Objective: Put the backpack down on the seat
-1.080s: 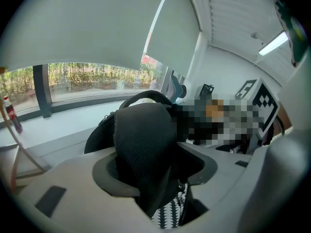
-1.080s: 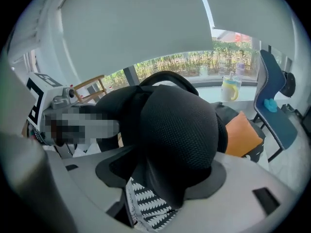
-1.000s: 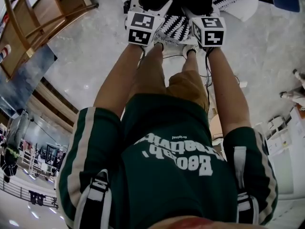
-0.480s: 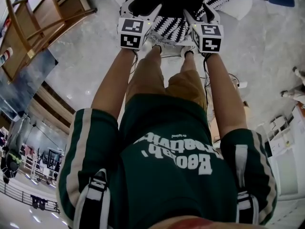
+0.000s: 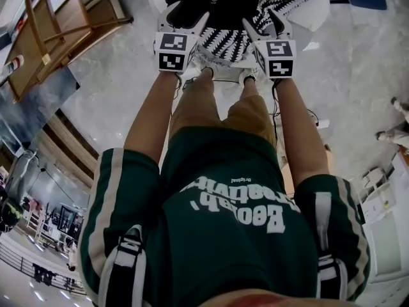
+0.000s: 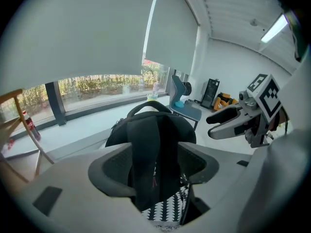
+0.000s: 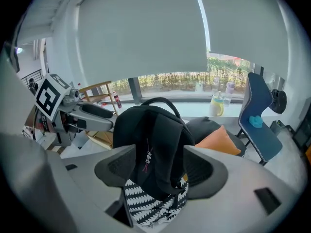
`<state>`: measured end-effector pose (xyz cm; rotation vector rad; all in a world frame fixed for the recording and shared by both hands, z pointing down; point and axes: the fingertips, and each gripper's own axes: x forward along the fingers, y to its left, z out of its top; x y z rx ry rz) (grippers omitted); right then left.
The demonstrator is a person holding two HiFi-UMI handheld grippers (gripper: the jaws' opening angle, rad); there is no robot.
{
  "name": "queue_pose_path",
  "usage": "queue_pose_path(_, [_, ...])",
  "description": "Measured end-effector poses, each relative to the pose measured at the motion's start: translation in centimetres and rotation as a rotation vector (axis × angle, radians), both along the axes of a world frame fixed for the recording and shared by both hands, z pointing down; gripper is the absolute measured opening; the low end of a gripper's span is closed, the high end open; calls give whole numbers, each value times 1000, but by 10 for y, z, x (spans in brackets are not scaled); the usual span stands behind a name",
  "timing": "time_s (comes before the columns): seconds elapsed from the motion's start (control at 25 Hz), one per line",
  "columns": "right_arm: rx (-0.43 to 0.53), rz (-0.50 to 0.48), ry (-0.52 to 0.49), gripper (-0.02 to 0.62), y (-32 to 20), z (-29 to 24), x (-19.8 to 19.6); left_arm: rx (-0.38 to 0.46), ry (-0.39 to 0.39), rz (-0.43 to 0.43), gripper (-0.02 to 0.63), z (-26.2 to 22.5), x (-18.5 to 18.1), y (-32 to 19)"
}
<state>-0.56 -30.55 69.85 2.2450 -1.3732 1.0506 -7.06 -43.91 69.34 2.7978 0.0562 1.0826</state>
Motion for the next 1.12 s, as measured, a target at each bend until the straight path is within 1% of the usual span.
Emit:
queue_pose_path(0.16, [68,-49,65,276,14,-48,-6,33,47,-20,291,-41,-2,31])
queue_pose_path(0.36, [155,-79,120,276,42,-118,-9,13,148,-50,292,-117,6,84])
queue_pose_path(0.52, [228,-117,175,276,69,-176,-4,58,229,-58,291,-179,17,123])
queue_pose_path(0.64, [294,-121,203,276,94,-218,-3,101,272,-71,293,-217,16,151])
queue_pose_path(0.76, [365,-135,235,276,114,-258,-8,142,313,-89,292,-252,8,172])
queue_pose_path(0.92, [433,-165,283,276,135,-301,-26,187,366,-112,293,-294,-13,192])
queue_pose_path(1.04, [468,-171,328,276,144,-327,-43,204,418,-102,292,-327,-32,199])
queue_pose_path(1.12, [492,-176,379,276,146,-347,-57,222,459,-88,291,-351,-47,199])
